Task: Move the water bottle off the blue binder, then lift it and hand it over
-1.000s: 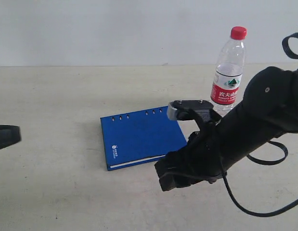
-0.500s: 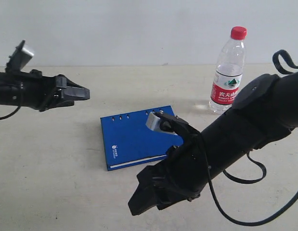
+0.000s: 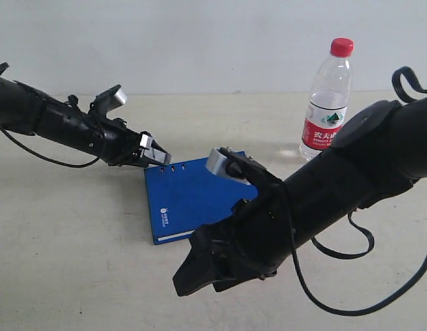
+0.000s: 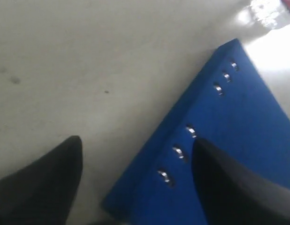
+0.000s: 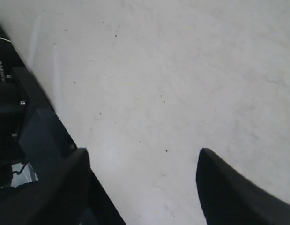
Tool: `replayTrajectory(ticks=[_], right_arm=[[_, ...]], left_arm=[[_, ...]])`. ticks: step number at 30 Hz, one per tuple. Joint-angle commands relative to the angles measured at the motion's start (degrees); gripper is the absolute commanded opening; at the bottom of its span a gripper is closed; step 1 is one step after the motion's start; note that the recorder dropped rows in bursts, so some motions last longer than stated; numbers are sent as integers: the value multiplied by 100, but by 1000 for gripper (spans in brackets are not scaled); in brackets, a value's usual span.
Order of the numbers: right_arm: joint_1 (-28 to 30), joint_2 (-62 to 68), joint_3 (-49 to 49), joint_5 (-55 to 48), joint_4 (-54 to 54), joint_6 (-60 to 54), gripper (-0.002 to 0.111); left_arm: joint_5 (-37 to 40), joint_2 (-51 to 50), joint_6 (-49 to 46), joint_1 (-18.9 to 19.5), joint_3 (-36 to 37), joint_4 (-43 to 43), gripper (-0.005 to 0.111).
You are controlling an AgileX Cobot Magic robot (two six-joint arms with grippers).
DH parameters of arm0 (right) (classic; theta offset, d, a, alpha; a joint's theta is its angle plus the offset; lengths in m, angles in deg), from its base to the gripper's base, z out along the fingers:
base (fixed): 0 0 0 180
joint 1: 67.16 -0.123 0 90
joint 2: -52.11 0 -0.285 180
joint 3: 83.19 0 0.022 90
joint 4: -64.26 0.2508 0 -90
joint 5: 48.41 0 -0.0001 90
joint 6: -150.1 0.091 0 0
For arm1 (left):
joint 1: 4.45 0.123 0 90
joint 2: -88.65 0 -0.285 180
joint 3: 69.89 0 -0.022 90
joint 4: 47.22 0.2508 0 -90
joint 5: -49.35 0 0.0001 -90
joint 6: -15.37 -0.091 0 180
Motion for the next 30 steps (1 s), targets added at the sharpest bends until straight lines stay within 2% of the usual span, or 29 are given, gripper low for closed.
replayTrajectory(ticks=[1, 8, 12, 19, 30], right_arm=[[20, -64, 22, -244, 275, -216, 59], [20, -462, 22, -44, 213, -224, 59], [342, -767, 22, -44, 67, -55, 59], [1665, -861, -98, -45, -19, 729, 59], [2436, 67, -386, 273, -100, 734, 59]], left_arm=[[662, -223, 647, -30, -335, 953, 62], [2514, -276, 657, -52, -353, 1191, 62], [2514, -276, 657, -173, -353, 1085, 62], [2514, -276, 829, -530, -320, 993, 62], [2514, -276, 1103, -963, -307, 1123, 62]])
